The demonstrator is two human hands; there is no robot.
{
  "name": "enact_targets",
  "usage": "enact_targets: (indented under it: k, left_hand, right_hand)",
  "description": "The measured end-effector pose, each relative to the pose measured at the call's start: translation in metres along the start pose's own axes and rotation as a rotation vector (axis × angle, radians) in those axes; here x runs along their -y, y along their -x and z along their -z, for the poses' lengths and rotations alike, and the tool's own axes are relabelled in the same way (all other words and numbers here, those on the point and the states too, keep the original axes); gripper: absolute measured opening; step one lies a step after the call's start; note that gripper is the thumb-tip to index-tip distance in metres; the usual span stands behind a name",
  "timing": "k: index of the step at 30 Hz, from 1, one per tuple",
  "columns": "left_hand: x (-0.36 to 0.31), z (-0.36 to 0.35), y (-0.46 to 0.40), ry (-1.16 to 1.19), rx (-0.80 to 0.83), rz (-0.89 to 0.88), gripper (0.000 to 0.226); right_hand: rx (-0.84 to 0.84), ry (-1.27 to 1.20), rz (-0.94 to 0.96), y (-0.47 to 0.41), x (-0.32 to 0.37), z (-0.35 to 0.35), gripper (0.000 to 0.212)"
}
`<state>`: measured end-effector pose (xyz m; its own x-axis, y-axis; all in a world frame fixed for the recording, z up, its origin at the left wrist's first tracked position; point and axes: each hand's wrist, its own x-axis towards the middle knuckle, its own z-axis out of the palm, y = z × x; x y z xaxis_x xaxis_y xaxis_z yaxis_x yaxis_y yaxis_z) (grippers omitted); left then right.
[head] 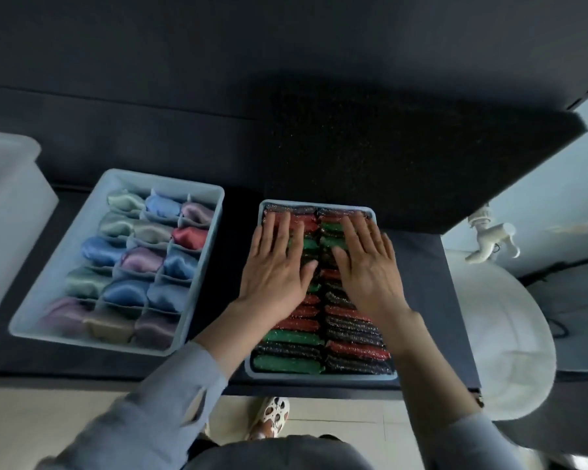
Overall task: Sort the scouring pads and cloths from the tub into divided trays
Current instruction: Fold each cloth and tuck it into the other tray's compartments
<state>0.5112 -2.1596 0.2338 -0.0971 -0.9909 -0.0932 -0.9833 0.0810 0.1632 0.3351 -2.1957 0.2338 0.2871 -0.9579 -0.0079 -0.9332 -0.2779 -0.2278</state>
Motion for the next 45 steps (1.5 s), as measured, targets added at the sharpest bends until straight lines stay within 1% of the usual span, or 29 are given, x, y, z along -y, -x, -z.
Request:
enact_targets:
  k: [2,5,8,11,13,14,15,16,18,19,21,25,30,37,42,45]
  left_hand:
    - [-0.008,-0.009,0.024,-0.011,-0.033,-0.003,0.072]
    - [-0.011,-0.021,0.03,-0.05,-0.046,-0.003,0.071]
    - [-0.01,-0.024,0.029,-0.088,-0.018,-0.003,0.07]
    - [-0.011,-0.017,0.024,-0.114,0.019,-0.017,0.069]
    - [-0.004,-0.006,0.025,-0.078,0.05,-0.071,0.071]
    - [0.006,-0.001,0.029,-0.062,0.033,-0.071,0.071]
    - [0.018,0.004,0.037,-0.053,-0.006,-0.027,0.071]
    - [0.032,0.007,0.048,-0.045,-0.063,0.058,0.071]
    - [0.062,0.008,0.071,-0.012,-0.163,0.272,0.066]
    - [0.074,0.006,0.081,0.018,-0.164,0.349,0.062]
    - [0.086,-0.001,0.09,0.086,-0.127,0.397,0.052]
    - [0.075,-0.002,0.092,0.213,-0.175,0.363,0.035]
    - [0.051,-0.013,0.097,0.355,-0.194,0.272,0.041]
    - [0.055,-0.016,0.077,0.489,-0.168,0.315,0.043]
    - [0.055,-0.011,0.075,0.591,-0.131,0.385,0.042]
    - [0.055,-0.008,0.071,0.61,-0.131,0.373,0.041]
  right_hand:
    - [0.005,0.008,-0.054,0.021,0.009,-0.008,0.064]
    - [0.005,0.057,-0.079,0.025,0.016,-0.023,0.062]
    - [-0.015,0.098,-0.053,0.015,0.013,-0.027,0.058]
    - [0.016,0.138,-0.057,0.006,0.015,-0.025,0.059]
    - [0.033,0.109,-0.049,0.008,0.016,-0.019,0.059]
    - [0.027,0.081,-0.057,0.014,0.014,-0.015,0.059]
    - [0.007,0.055,-0.081,0.022,0.012,-0.011,0.058]
    - [-0.023,0.037,-0.118,0.034,0.01,-0.007,0.059]
    - [-0.052,0.005,-0.192,0.056,0.01,-0.002,0.06]
    - [-0.031,-0.017,-0.216,0.065,0.012,-0.003,0.062]
    - [0.01,-0.037,-0.244,0.075,0.018,-0.007,0.065]
    - [0.016,0.014,-0.272,0.071,0.035,-0.013,0.066]
    - [0.039,0.049,-0.257,0.064,0.046,-0.021,0.067]
    - [0.046,0.053,-0.225,0.056,0.041,-0.015,0.067]
    - [0.043,0.041,-0.193,0.057,0.037,-0.014,0.065]
    - [0.025,0.024,-0.181,0.057,0.035,-0.015,0.065]
